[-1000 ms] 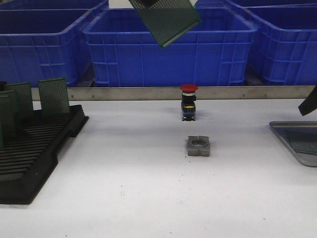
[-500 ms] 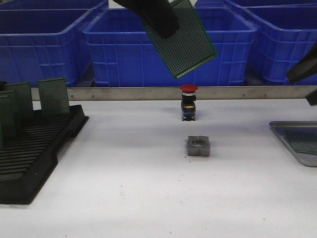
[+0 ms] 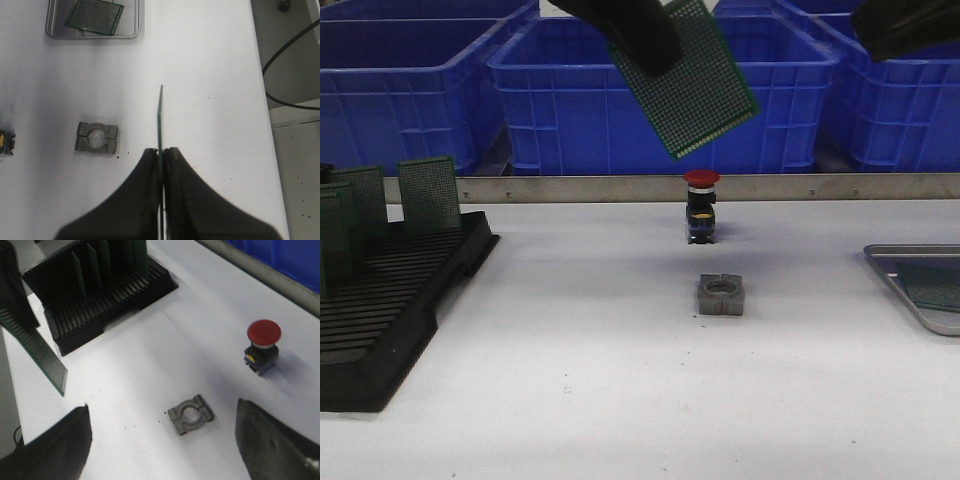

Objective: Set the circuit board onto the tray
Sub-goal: 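Grasp the board edge with the right gripper beside the left gripper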

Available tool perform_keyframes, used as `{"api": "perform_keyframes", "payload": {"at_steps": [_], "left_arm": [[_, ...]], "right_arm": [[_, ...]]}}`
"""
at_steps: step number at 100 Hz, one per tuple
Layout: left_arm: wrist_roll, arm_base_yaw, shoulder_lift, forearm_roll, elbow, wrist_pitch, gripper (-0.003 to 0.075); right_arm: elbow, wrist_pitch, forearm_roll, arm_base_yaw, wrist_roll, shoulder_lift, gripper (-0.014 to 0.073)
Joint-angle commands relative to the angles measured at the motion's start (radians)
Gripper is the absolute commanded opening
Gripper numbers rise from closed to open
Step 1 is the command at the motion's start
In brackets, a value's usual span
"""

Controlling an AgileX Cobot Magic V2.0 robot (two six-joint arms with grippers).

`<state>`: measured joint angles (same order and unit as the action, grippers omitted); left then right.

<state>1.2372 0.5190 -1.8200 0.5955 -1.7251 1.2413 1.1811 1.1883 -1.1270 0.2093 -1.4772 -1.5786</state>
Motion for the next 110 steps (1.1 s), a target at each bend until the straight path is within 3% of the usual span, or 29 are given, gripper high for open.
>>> {"api": "perform_keyframes", "payload": {"at_steps": [1,48,89,100,110], "left_arm": [[-0.011,0.008,0.049,0.058,-0.026,0.030,-0.0018],[-0.012,0.008,0.049,0.060,-0.026,0.030,-0.0018],[-0.012,0.008,0.049,0.062,-0.026,0.030,-0.0018],[-0.012,0.008,0.049,0.062,-0.026,0.030,-0.0018],[-0.012,0.008,0.049,0.062,-0.026,0.030,-0.0018]], "right_arm": [[0.028,0.145,-0.058,-0.028,-0.035,0.068,0.0602],[0.028,0.083,-0.058,-0.233,-0.048,0.062,0.0602],[0.028,0.065,-0.062,-0.306,-0.055,-0.058,0.0599],[0.028,0.052,-0.062,-0.336,-0.055,-0.074,0.0552],[0.028,0.044,-0.062,-0.344,-0.055,-0.074,0.0445]]}}
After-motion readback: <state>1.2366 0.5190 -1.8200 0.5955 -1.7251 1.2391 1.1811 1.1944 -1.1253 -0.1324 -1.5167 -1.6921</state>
